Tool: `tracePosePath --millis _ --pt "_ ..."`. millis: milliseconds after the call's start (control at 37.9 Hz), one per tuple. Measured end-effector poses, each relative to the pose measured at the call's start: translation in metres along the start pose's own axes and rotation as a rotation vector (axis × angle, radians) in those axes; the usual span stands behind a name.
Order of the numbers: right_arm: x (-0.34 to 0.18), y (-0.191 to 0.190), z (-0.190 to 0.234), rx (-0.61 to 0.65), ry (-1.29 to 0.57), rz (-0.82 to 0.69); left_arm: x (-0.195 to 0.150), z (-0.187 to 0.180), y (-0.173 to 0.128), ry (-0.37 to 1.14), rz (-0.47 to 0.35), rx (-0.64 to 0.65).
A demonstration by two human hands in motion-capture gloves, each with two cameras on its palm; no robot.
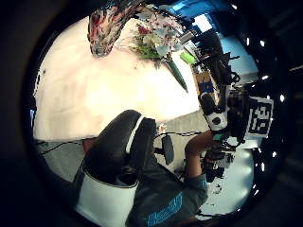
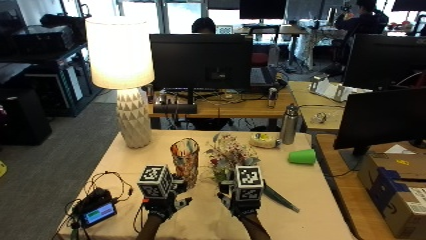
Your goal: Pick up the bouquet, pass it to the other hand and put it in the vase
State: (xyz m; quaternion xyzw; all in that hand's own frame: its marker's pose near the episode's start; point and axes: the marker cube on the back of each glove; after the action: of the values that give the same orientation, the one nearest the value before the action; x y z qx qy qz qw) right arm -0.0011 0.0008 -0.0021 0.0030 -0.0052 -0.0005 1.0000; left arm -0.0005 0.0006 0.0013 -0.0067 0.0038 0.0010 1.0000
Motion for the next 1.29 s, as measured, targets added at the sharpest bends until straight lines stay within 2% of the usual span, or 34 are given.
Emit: tracePosePath --millis 290,686,818,1055,1293 --pt "-0.003 -0.010 0.014 0.044 -0.041 -0.035 -0.013 0.021 -0.020 0.014 0.027 -0.017" --pt "-0.004 0.001 -0.001 0.026 -0.022 -0.028 -0.008 0.015 -0.019 0.010 0.042 -0.013" --pt "0.000 -0.005 0.008 0.030 -0.029 -0.045 -0.002 0.009 -0.015 0.019 0.037 -0.009" --pt "0.034 0.001 0.007 0.017 -0.013 -0.019 -0.002 0.010 -0.018 0.027 0.053 0.015" --pt "0.091 -0.008 0.011 0.056 -0.012 0.066 0.001 0.010 -0.017 0.036 0.059 0.023"
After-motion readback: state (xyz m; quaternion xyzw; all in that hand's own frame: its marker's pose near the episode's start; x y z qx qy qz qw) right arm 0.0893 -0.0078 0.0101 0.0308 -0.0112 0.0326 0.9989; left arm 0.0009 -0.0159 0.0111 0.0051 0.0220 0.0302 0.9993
